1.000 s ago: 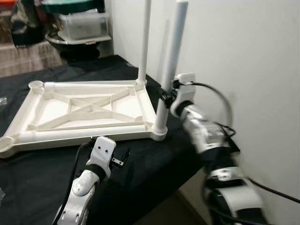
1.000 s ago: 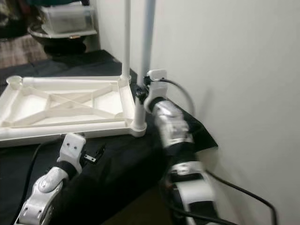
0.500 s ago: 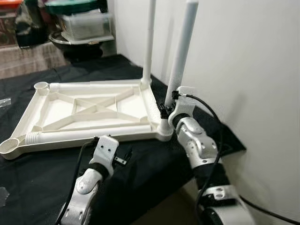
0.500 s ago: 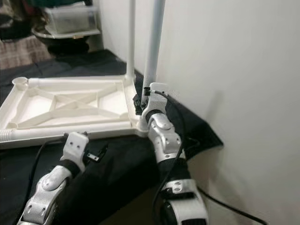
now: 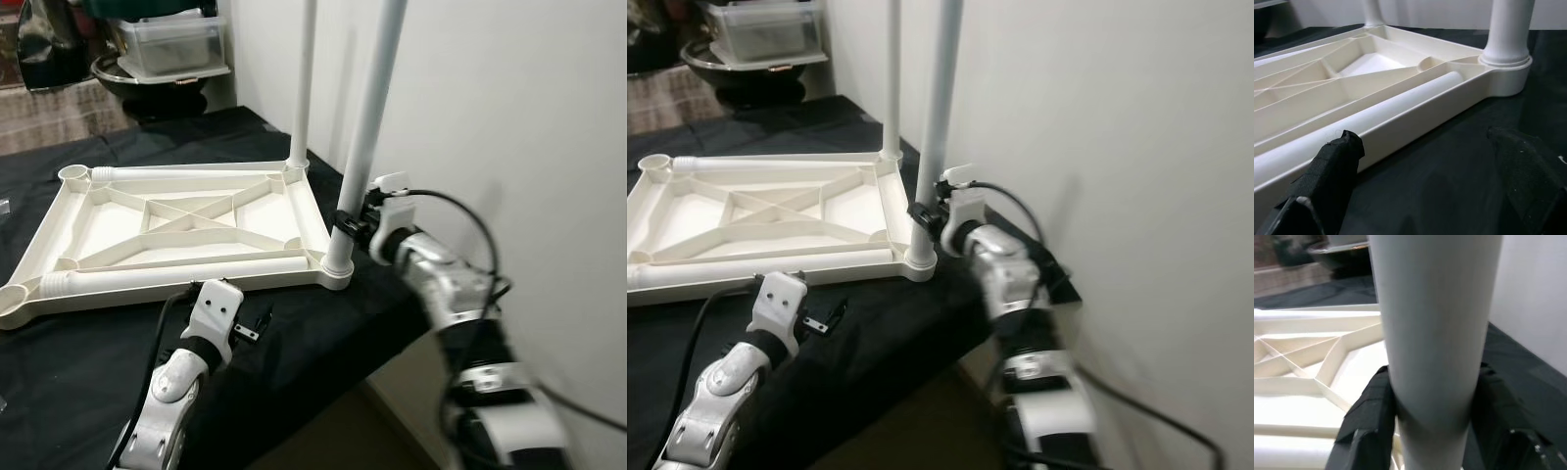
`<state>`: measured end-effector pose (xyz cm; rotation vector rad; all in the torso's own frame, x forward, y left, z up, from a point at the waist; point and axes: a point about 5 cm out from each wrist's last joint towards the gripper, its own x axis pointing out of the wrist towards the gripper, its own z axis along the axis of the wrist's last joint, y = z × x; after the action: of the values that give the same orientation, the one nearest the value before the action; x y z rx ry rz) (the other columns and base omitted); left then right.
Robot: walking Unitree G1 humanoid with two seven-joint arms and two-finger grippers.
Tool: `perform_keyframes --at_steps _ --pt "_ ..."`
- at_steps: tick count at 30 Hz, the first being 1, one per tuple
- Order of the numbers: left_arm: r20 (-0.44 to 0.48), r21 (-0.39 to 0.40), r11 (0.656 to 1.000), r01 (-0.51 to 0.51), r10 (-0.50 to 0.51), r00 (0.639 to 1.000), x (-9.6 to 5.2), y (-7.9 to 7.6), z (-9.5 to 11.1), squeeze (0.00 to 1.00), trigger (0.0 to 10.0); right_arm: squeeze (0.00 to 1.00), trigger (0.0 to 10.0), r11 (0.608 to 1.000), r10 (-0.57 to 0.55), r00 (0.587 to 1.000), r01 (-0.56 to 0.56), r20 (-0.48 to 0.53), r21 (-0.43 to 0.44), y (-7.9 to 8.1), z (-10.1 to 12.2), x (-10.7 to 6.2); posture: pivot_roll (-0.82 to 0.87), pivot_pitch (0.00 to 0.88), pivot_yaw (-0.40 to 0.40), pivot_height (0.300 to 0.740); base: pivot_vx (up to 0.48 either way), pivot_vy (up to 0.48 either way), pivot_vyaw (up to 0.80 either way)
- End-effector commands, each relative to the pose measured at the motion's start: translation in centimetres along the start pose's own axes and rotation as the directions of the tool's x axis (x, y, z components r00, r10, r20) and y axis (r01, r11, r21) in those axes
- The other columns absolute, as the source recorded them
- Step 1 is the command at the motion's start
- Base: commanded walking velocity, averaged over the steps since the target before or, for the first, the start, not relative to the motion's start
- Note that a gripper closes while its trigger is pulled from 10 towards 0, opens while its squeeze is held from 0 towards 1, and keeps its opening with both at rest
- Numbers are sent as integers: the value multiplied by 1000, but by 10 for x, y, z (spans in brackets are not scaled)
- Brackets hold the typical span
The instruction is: Building children table
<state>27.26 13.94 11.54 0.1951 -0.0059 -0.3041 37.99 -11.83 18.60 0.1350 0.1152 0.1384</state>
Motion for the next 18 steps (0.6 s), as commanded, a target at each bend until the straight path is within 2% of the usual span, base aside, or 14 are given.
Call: perform_keyframes --at_steps 1,3,4,5,6,7,8,9,11,12,13,14,17,18 --pt "-21 1 1000 5 -5 1000 -2 -1 -5 0 10000 0 0 988 -145 989 144 14 64 -16 2 -3 94 0 -71 740 0 0 0" --pt "-21 1 1000 6 -6 1000 -1 -1 -5 0 10000 0 0 967 -228 974 228 -16 115 8 -10 -12 101 0 -67 740 0 0 0" --pt "-21 1 1000 6 -6 1000 -1 -1 -5 0 10000 0 0 967 -228 974 228 -16 115 8 -10 -12 101 0 -67 740 0 0 0" --pt "-20 2 1000 8 -8 1000 -1 -2 -5 0 10000 0 0 965 -230 973 230 -14 122 22 -12 -18 101 0 -67 740 0 0 0" --pt "-20 2 1000 8 -8 1000 -1 -2 -5 0 10000 0 0 965 -230 973 230 -14 122 22 -12 -18 101 0 -67 740 0 0 0" --pt "-19 3 1000 12 -12 1000 0 -2 -4 0 10000 0 9255 986 -134 991 133 3 103 45 -13 -24 100 0 -67 740 0 0 0" --pt "-19 3 1000 13 -13 1000 0 -3 -4 0 10000 0 10000 993 -78 997 77 17 86 51 -12 -26 95 0 -71 740 0 0 0" --pt "-19 3 1000 13 -13 1000 0 -3 -4 0 10000 0 10000 993 -78 997 77 17 86 51 -12 -26 95 0 -71 740 0 0 0" --pt "-19 5 1000 10 -10 1000 1 -1 -5 0 10000 0 10000 993 87 994 -91 61 71 58 -8 -28 92 0 -76 740 0 0 0" --pt "-18 4 1000 7 -7 1000 1 0 -5 0 10000 0 10000 992 107 991 -111 77 54 53 -7 -28 90 0 -76 740 0 0 0" --pt "-17 3 1000 3 -3 1000 1 0 -5 0 10000 1000 10000 989 132 986 -137 98 51 46 -4 -27 89 0 -77 740 0 0 0" --pt "-17 3 1000 3 -3 1000 1 0 -5 0 10000 1000 10000 989 132 986 -137 98 51 46 -4 -27 89 0 -77 740 0 0 0" --pt "-17 0 1000 1 -1 1000 1 0 -5 0 10000 1000 10000 984 164 982 -170 89 57 33 -1 -22 89 0 -79 740 0 0 0" --pt "-17 0 1000 2 -2 1000 1 -1 -5 0 10000 655 10000 980 186 980 -190 71 66 28 0 -20 89 0 -79 740 0 0 0"
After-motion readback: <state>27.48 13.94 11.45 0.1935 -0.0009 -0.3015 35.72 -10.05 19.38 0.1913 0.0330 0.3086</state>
